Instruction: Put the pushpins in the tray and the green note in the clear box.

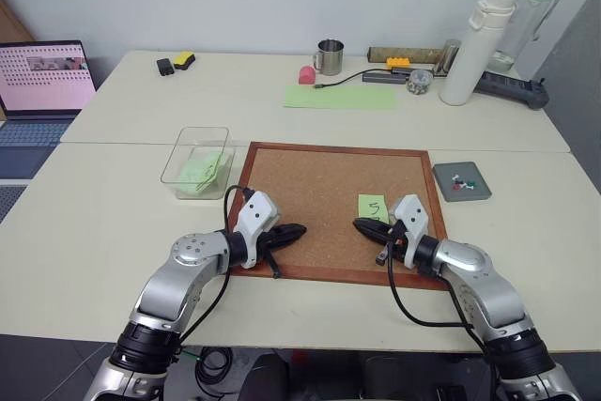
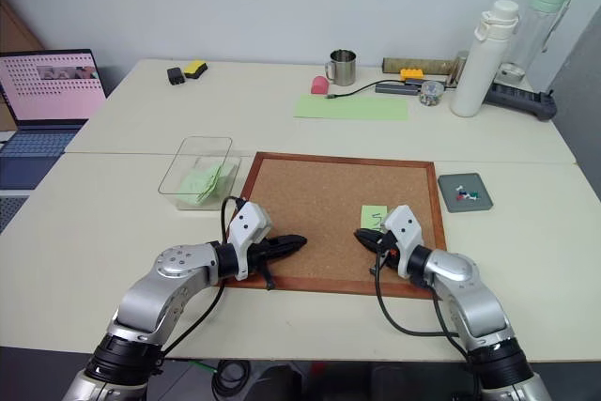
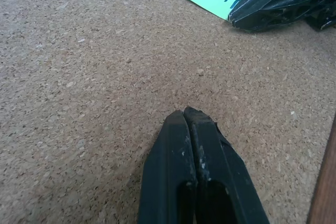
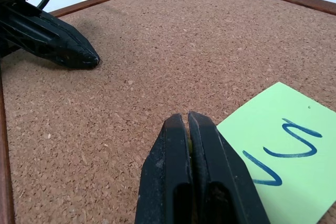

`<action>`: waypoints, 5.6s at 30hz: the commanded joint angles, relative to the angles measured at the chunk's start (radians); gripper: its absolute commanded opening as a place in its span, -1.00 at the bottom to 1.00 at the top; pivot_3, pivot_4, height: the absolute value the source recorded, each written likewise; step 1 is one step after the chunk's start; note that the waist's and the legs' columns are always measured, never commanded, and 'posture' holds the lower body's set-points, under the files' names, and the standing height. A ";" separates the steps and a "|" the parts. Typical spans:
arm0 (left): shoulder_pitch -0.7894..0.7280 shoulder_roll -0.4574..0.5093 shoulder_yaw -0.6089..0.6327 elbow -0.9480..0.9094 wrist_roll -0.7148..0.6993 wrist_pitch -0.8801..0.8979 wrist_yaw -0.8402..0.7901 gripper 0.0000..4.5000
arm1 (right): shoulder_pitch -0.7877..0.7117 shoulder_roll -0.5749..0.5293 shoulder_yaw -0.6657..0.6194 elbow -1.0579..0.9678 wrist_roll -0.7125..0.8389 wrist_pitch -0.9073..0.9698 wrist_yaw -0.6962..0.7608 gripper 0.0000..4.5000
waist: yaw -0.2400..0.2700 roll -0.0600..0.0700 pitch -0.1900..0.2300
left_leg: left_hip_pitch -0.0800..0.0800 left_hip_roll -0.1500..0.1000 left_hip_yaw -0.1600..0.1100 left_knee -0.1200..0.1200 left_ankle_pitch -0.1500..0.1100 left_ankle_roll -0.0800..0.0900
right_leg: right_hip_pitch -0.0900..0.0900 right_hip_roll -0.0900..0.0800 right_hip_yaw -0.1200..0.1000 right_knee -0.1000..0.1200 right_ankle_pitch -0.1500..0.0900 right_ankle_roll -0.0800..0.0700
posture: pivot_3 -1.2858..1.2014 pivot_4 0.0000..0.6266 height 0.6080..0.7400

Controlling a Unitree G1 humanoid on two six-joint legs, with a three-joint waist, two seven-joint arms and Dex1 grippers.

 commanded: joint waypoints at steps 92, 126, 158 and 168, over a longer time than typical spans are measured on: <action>-0.440 -0.162 0.390 0.194 -0.856 0.896 0.236 0.25 | -0.286 -0.045 0.198 -0.261 -0.402 -0.357 0.069 -1.00 | 0.000 -0.003 0.002 | -0.002 0.000 -0.003 0.001 0.004 -0.007 | -0.001 -0.001 -0.002 0.000 0.000 0.000 | 0.03 -0.52 1.00; -0.346 0.153 0.096 -0.034 -0.392 0.299 -0.142 0.25 | -0.094 -0.037 -0.174 -0.316 -0.208 -0.021 -0.088 -1.00 | 0.004 -0.005 0.004 | -0.002 -0.001 -0.003 -0.001 0.005 -0.009 | -0.001 -0.001 -0.002 -0.001 0.000 0.000 | 0.03 -0.52 1.00; -0.392 0.000 -0.074 0.014 -0.061 -0.116 -0.168 0.26 | -0.331 -0.075 -0.576 0.385 0.062 0.226 -0.298 0.05 | -0.011 -0.003 0.005 | -0.002 0.000 0.003 -0.001 0.003 -0.004 | -0.002 0.000 0.002 0.000 0.000 0.000 | 0.03 -0.52 1.00; -0.434 0.008 -0.027 0.103 -0.045 -0.143 -0.169 0.26 | -0.311 -0.083 -0.576 0.353 0.095 0.225 -0.311 0.96 | -0.009 -0.003 0.005 | -0.002 0.000 0.003 -0.001 0.003 -0.004 | -0.002 -0.001 0.001 0.000 0.000 0.000 | 0.03 -0.52 1.00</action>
